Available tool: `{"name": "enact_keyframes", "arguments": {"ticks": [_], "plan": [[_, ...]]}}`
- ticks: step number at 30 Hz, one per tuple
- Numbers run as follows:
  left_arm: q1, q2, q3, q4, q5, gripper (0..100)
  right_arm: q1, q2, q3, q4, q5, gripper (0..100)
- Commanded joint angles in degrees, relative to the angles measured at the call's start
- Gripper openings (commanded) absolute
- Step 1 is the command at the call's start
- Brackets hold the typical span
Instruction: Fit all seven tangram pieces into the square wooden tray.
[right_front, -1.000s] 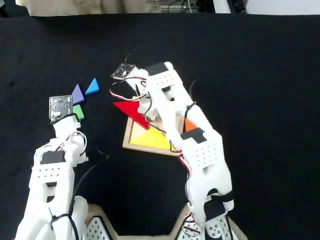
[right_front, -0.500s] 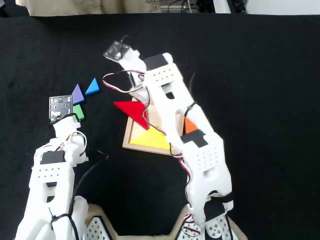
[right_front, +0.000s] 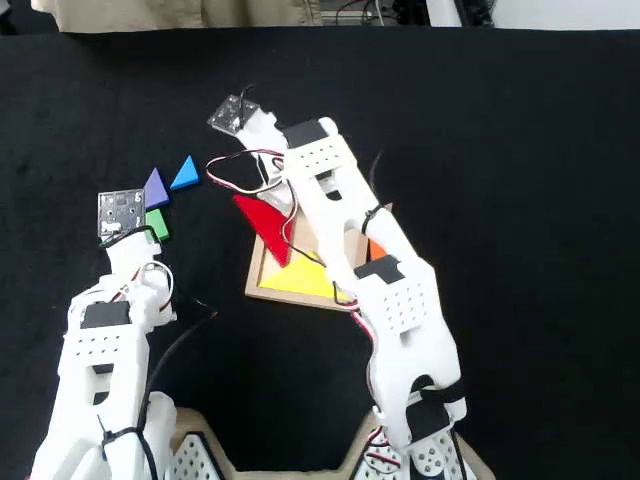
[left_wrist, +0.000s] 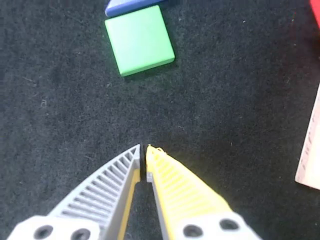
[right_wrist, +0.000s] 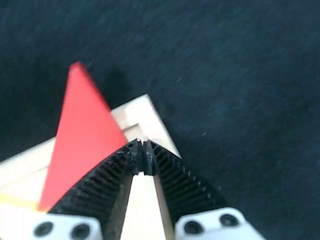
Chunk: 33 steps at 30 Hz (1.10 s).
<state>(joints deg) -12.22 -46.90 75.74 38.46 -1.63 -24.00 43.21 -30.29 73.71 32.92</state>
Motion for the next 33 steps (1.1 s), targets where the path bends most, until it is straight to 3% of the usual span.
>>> {"name": "enact_keyframes", "arguments": {"ticks": [1, 7, 12, 17, 24, 33], "plan": [[0.57, -0.79, -0.22, -1.05, 0.18, 3, 1.67, -0.40, -2.77, 4.66, 2.46, 1.1], [0.57, -0.79, -0.22, -1.05, 0.18, 3, 5.27, -1.01, -3.47, 12.48, 5.27, 1.1], [0.57, -0.79, -0.22, -1.05, 0.26, 3, 5.89, -6.11, -6.55, 12.92, 4.22, 1.1], [0.66, -1.14, 0.31, -1.23, 0.26, 3, 0.97, -8.13, -4.97, 8.44, -2.20, 1.1], [0.22, -1.14, 0.31, -1.23, 0.35, 3, -8.00, -8.04, -4.88, 5.36, -4.13, 1.1], [0.22, -1.23, 0.31, -1.23, 0.35, 3, -9.05, -0.48, -5.41, 2.64, -4.13, 1.1]]}}
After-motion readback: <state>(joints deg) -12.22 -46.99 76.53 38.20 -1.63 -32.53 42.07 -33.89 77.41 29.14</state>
